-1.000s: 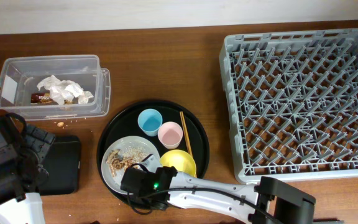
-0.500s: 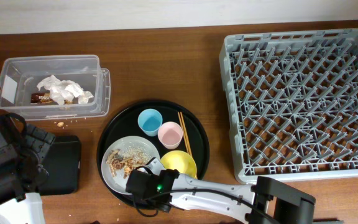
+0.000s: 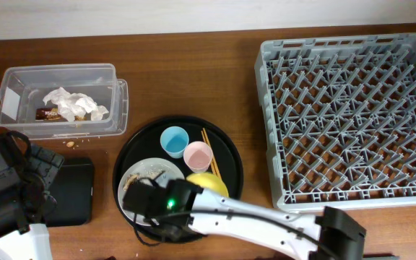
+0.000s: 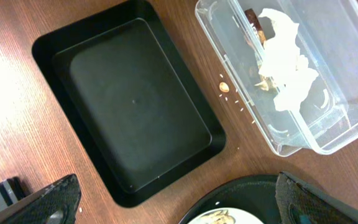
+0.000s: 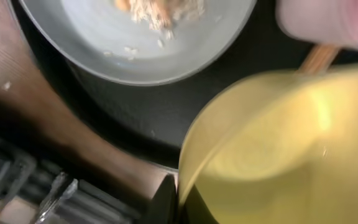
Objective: Sort waste into correct bins and load items into the dishwasher rack
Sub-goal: 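Grasp the yellow cup rim with the right gripper and lift, then carry the yellow cup right and set it in the dish rack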
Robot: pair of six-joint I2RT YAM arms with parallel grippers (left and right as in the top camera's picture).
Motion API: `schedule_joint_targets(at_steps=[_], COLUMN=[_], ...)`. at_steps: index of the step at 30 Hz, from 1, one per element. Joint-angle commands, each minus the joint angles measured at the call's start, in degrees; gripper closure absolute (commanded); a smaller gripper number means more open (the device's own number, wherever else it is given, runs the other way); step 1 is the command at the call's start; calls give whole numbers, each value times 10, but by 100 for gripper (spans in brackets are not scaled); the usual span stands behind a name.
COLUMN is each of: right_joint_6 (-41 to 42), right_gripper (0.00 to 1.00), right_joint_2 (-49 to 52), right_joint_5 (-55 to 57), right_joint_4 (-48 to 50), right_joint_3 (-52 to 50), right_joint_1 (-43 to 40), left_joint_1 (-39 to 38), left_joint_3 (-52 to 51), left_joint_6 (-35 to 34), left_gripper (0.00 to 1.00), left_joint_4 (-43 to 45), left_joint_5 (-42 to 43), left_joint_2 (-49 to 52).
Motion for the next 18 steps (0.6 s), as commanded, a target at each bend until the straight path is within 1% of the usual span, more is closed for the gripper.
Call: schedule_joint_targets(at_steps=[1, 4, 5, 7, 10, 12, 13, 15, 16, 18], right_joint_6=[3, 0, -32, -67, -123, -181, -228, -305, -333, -351], right_gripper=[96, 96, 96, 96, 96, 96, 96, 96, 96, 96], right_joint_2=[-35, -61, -72, -90, -104, -99, -90, -75, -62, -24], right_joint_5=[74, 149, 148, 139, 74, -3, -77, -196, -268, -407], right_joint_4=[-75, -148, -157, -158, -147, -126, -102, -69, -52, -28], right_joint_3=[121, 219, 250, 282, 294, 292, 292, 292, 292, 291], right_joint_1=[-48, -119, -162, -247, -410, -524, -594, -675, -724, -817], left_joint_1=[3, 3, 3, 3, 3, 3, 3, 3, 3, 3], left_joint_3=[1, 1, 1, 1, 1, 1, 1, 1, 1, 1], left_joint_6=[-1, -1, -1, -1, -1, -1, -1, -1, -1, -1], left_gripper=[1, 1, 1, 1, 1, 1, 1, 1, 1, 1], left_joint_4=[-1, -1, -1, -1, -1, -1, -1, -1, -1, -1], left_joint_5=[0, 0, 0, 0, 0, 0, 0, 0, 0, 0], left_joint_2=[-3, -3, -3, -3, -3, -3, -3, -3, -3, -3])
